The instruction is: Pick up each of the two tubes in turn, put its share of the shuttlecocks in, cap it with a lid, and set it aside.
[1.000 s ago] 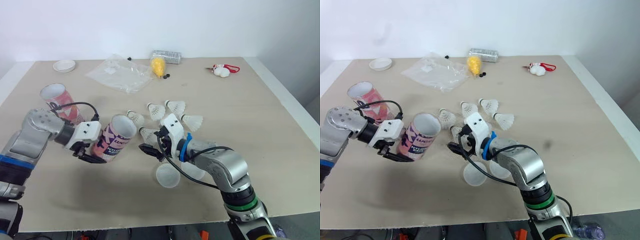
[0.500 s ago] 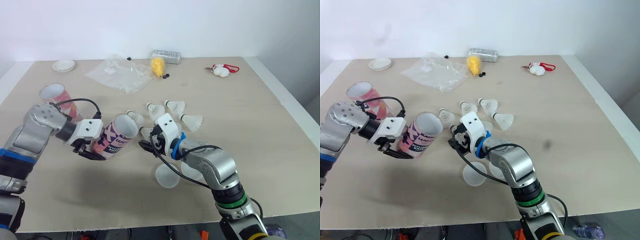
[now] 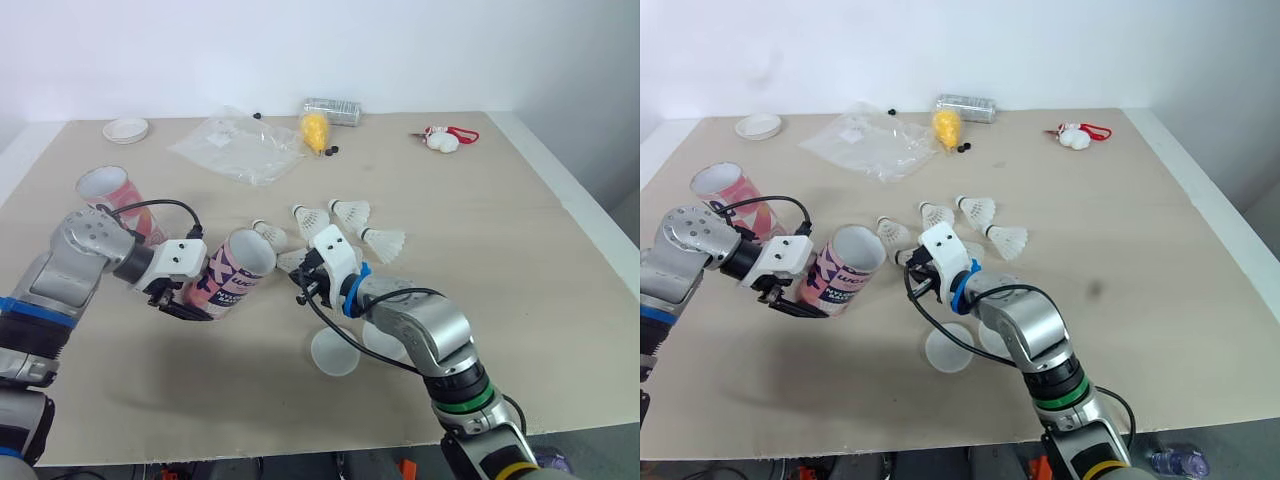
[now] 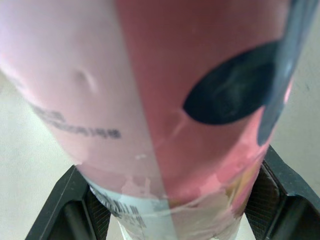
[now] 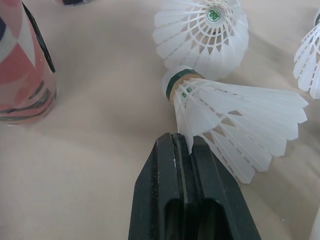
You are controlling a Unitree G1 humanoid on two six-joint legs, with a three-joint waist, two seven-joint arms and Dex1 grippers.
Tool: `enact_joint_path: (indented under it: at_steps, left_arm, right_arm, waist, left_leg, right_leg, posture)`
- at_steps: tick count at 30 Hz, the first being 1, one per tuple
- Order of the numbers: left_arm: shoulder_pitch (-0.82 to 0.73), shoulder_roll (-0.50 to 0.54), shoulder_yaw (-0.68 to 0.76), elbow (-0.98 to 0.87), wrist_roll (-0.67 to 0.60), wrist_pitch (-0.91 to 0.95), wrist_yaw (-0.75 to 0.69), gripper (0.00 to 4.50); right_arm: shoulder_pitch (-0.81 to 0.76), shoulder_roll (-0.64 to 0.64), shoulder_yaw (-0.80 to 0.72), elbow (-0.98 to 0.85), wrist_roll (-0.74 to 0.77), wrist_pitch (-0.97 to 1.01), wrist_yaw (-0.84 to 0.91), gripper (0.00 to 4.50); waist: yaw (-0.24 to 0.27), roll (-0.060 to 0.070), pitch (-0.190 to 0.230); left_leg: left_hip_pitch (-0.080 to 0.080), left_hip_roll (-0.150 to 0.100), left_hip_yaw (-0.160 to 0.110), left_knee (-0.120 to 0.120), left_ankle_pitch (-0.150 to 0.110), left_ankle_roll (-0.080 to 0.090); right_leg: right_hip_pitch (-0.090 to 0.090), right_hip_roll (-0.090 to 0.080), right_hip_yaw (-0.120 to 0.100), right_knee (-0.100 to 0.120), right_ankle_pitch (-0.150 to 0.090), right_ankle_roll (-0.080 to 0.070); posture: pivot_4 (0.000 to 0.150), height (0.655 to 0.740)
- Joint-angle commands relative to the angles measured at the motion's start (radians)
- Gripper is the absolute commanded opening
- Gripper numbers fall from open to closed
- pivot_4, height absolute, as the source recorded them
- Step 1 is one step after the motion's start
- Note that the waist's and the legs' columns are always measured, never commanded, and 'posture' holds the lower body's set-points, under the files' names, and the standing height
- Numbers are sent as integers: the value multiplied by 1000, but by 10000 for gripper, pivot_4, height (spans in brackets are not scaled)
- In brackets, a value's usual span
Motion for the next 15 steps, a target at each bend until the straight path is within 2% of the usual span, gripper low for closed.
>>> enact_joint_path:
  at_steps: [1,5,7,11,15]
  left_arm:
    - [-25,-1,6,21,12,-23,5,30271]
    - [-36,-10,-2,44,21,-38,2,30271]
    - [-54,-17,-8,60,24,-34,-10,30271]
    - [-95,-18,-47,96,28,-44,-23,30271]
    - [-132,-13,-98,109,20,-55,-23,30271]
  right_arm:
    - [-39,-86,1,-160,30,18,72,278]
    - [-69,-221,-22,-272,66,31,159,278]
    - [-84,-329,-75,-340,113,22,250,278]
    - [-118,-535,-131,-355,120,-135,422,278]
    - [-165,-620,-132,-286,70,-337,534,278]
  waist:
    - [0,0,0]
    - [1,0,0]
    - [2,0,0]
    - [7,0,0]
    - [5,1,0]
  left_leg:
    - [-2,0,0,1,0,0]
    - [-5,0,-1,3,0,0]
    - [-5,0,-1,3,0,0]
    - [-6,0,-1,5,0,0]
    - [-6,0,-1,6,0,0]
  right_leg:
    - [-1,0,0,0,0,0]
    - [-4,0,-1,0,2,-3]
    - [-3,0,-1,0,1,-2]
    - [-3,0,-1,0,1,1]
    - [-3,0,-1,1,1,1]
  posture:
    - [1500,7400]
    - [1500,7400]
    - [1500,7400]
    - [1500,7400]
    - [1500,7400]
